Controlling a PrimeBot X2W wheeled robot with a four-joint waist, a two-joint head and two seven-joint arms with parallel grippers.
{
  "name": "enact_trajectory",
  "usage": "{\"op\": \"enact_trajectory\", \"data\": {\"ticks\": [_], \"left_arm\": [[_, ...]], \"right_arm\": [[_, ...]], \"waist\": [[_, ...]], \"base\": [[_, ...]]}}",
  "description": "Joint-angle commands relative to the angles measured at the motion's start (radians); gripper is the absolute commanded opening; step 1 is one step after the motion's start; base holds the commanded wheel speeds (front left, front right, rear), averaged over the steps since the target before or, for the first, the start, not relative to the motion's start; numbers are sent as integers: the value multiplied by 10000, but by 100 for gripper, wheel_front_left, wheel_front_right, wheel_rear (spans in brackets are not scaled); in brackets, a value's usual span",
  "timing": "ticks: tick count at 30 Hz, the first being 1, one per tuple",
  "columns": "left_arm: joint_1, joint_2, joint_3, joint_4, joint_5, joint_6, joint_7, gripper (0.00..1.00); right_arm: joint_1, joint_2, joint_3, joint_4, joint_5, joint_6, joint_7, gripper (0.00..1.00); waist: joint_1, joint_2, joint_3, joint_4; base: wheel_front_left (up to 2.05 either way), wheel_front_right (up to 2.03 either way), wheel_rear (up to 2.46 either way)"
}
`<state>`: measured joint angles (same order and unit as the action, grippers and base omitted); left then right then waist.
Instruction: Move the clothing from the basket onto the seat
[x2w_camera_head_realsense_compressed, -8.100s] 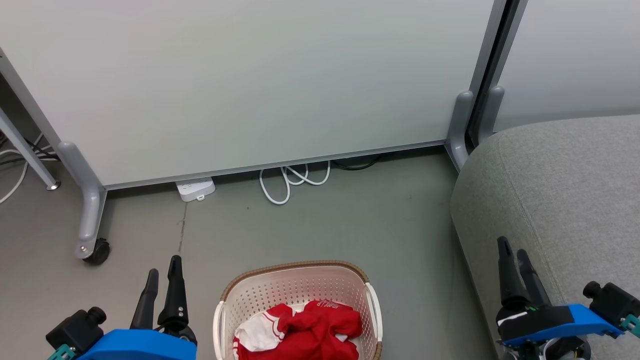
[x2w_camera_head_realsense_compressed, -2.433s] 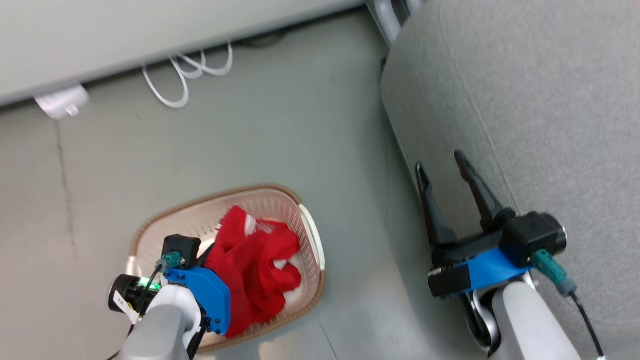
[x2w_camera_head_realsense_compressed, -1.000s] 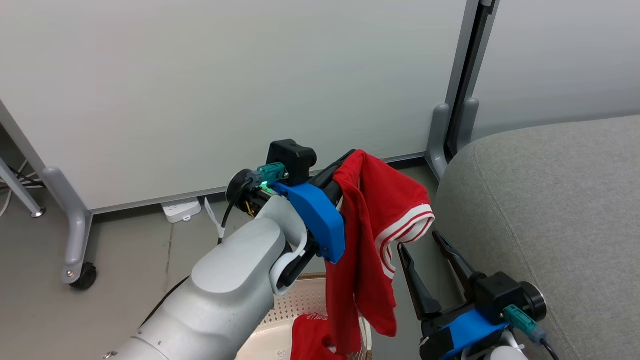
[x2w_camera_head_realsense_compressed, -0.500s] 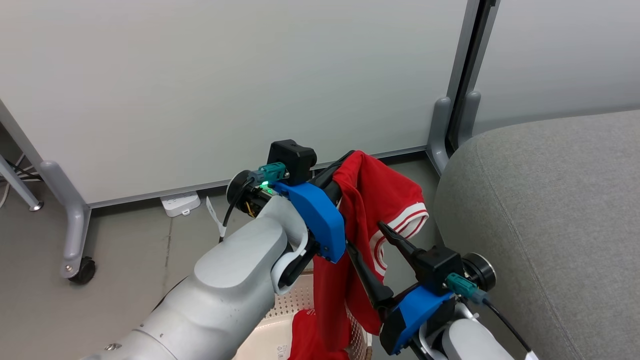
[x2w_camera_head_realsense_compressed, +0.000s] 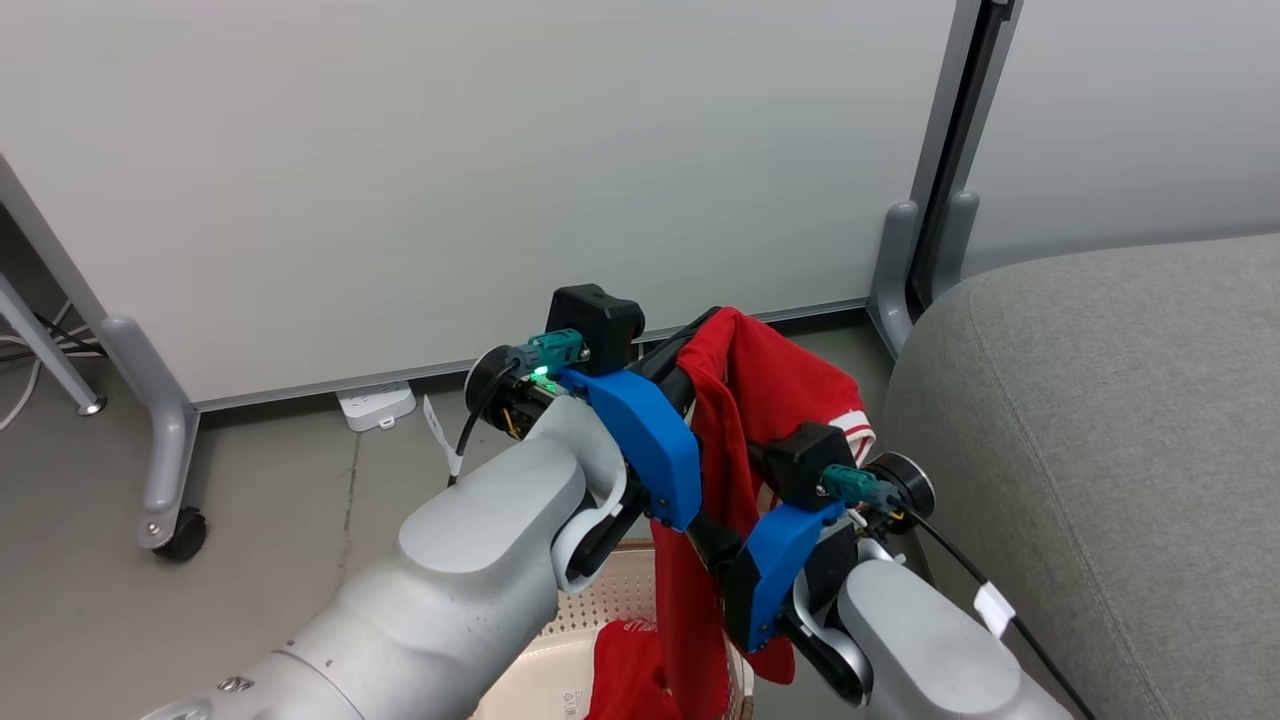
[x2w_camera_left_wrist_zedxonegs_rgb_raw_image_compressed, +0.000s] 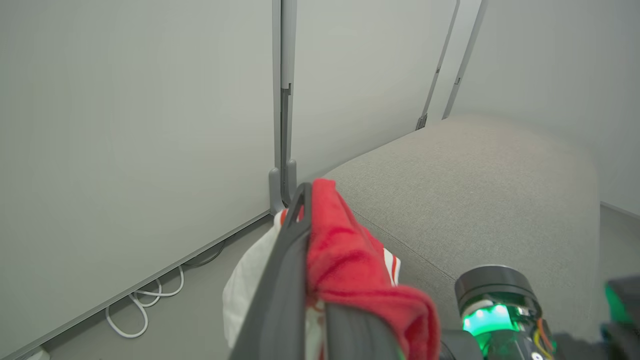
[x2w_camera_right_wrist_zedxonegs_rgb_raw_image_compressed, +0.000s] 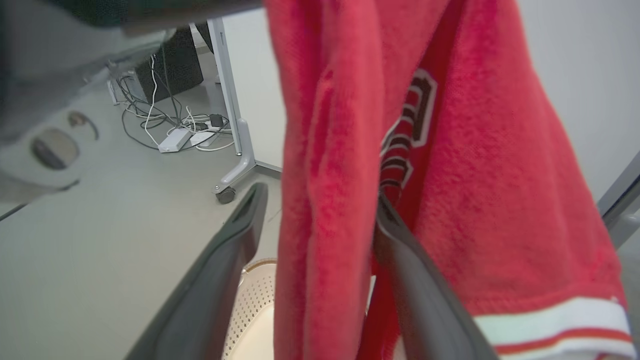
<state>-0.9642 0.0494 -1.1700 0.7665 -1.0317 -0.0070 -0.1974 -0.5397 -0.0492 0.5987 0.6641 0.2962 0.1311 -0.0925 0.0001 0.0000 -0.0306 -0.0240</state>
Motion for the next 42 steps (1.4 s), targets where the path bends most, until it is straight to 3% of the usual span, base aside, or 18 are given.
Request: {"op": "enact_trajectory", "data": {"ticks": [1,2,16,36,37,38,39,42], "left_arm": [[-220,20,-68,-4,-86,57,-93,0],[-223,20,-129,-1,-141,60,-105,0],[-353,20,-534,181,-698,68,-267,0],[-432,20,-846,311,-1113,18,-440,0],[-455,20,-863,296,-1078,-26,-453,11],[-471,20,-873,303,-1042,-16,-451,76],[-472,20,-890,313,-1012,-27,-453,100],[-450,17,-919,295,-1001,-50,-532,100]], "right_arm": [[-308,-19,183,289,196,-7,-42,32],[-433,-19,277,438,261,-7,-115,0],[-986,-19,954,1829,812,-7,-878,0],[-1299,-21,1216,2226,967,-7,-1169,0],[-1294,-21,1234,2232,968,-7,-1191,0],[-1288,-21,1279,2233,953,-7,-1185,0],[-1279,-20,1310,2232,946,-7,-1186,0],[-1272,-21,1358,2254,950,-7,-1190,0]], "waist": [[-1,0,-6,19],[-1,0,-11,32],[-1,0,-70,-41],[-1,0,-96,-46],[-1,0,-89,-48],[-1,0,-84,-51],[-1,0,-81,-56],[-1,0,-76,-68]], "base": [[0,0,0],[0,0,0],[0,0,0],[0,0,0],[0,0,0],[0,0,0],[0,0,0],[0,0,0]]}}
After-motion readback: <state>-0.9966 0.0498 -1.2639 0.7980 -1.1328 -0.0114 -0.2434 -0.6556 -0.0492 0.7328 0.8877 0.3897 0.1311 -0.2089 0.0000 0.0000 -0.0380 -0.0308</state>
